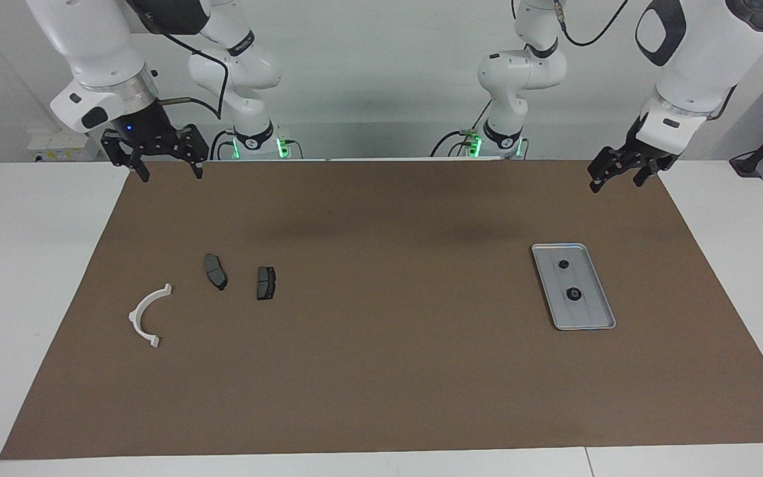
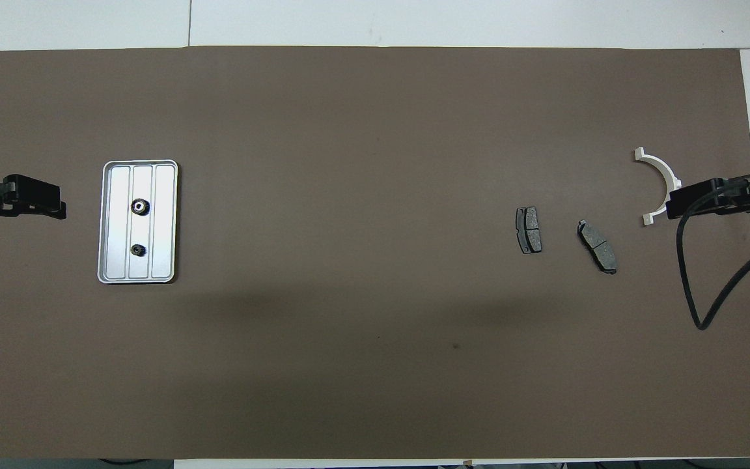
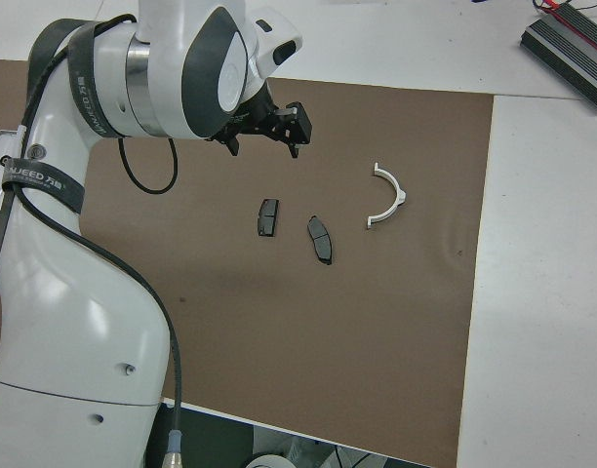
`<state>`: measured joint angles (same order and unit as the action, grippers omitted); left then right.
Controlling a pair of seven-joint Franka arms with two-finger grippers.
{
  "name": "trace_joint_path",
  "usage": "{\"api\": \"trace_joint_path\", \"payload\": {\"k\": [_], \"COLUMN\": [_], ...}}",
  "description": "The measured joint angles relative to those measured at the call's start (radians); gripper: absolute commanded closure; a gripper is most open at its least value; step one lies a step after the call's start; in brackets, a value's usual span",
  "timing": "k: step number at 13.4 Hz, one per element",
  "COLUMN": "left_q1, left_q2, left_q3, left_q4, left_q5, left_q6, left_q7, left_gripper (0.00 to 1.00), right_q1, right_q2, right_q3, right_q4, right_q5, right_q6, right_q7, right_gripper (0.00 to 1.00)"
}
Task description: Pick bearing gear from pile to tray
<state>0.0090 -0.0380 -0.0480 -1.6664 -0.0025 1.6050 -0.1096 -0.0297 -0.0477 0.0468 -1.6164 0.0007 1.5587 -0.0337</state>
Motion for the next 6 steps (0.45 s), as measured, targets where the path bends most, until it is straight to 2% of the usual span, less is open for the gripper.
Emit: {"api": "trace_joint_path", "payload": {"k": [6], "left_q1": [0.000], "left_q2": [0.000], "left_q3": [-0.009], "left_q4": [0.000], "left_q5": [0.000], "left_q6": [0.000], "left_q7": [0.001], "left_gripper": [0.00], "right_q1": [0.000], "right_q2": [0.000], "right_q3": [0.000], "right_q4": [0.000], "right_q5": [0.000], "right_q6": [0.000], "right_q7": [0.000], "right_gripper": [0.00]}}
